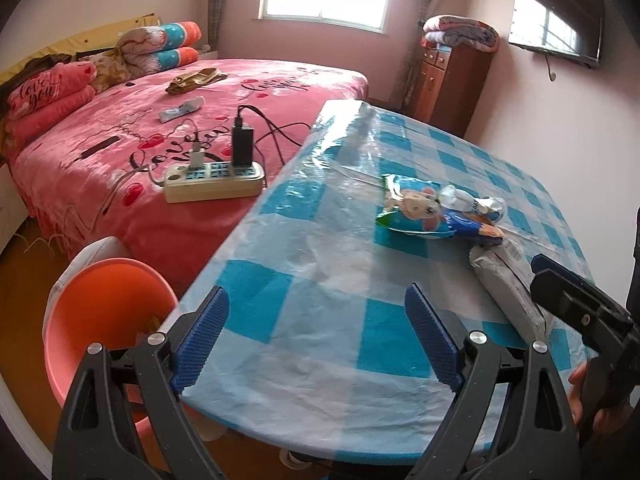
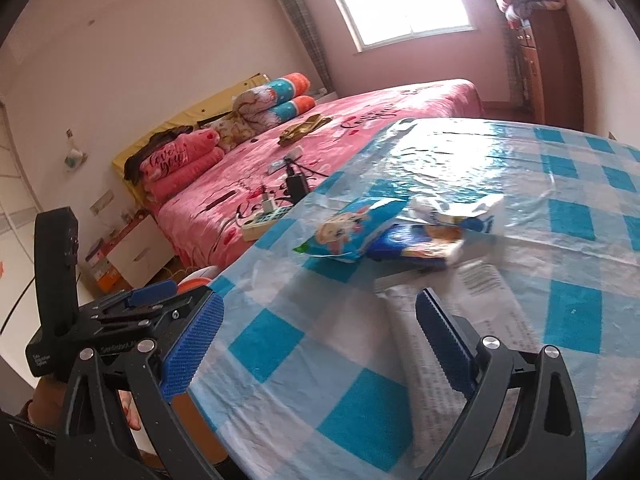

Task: Collect trash
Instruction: 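Move both tools back over the remaining trash on the table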

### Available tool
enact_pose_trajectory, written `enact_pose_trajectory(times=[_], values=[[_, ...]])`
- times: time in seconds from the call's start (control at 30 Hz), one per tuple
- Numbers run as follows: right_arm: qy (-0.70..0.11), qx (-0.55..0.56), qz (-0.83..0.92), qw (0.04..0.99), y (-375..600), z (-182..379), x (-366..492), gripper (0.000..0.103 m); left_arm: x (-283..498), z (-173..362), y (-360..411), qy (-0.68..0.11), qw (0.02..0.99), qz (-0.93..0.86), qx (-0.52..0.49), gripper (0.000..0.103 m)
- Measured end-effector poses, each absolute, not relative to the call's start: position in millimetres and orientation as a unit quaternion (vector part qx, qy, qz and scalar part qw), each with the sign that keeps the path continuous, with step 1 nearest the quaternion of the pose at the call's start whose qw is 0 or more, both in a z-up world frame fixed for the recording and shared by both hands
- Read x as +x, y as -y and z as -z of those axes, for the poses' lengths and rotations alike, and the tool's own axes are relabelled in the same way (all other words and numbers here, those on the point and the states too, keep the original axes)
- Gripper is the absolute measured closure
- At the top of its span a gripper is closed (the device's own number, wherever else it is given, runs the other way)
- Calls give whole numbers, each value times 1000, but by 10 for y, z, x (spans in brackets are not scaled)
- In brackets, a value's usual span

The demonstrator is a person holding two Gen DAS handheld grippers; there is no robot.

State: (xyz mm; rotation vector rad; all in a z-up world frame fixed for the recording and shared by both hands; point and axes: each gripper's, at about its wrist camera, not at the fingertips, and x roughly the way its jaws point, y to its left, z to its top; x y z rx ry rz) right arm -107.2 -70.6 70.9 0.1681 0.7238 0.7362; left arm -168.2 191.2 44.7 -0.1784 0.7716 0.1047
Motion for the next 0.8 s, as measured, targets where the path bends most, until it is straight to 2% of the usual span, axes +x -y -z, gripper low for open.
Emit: enact_pose_trajectory(times=[0.53, 0.8], values=[[-342, 104, -299, 885, 1327, -707, -807, 7, -1434, -492, -1364, -393, 918, -26, -38, 13], [-372, 133, -302, 868, 1536, -621, -625, 7, -1224, -528, -1134, -406, 913, 2, -28, 13]])
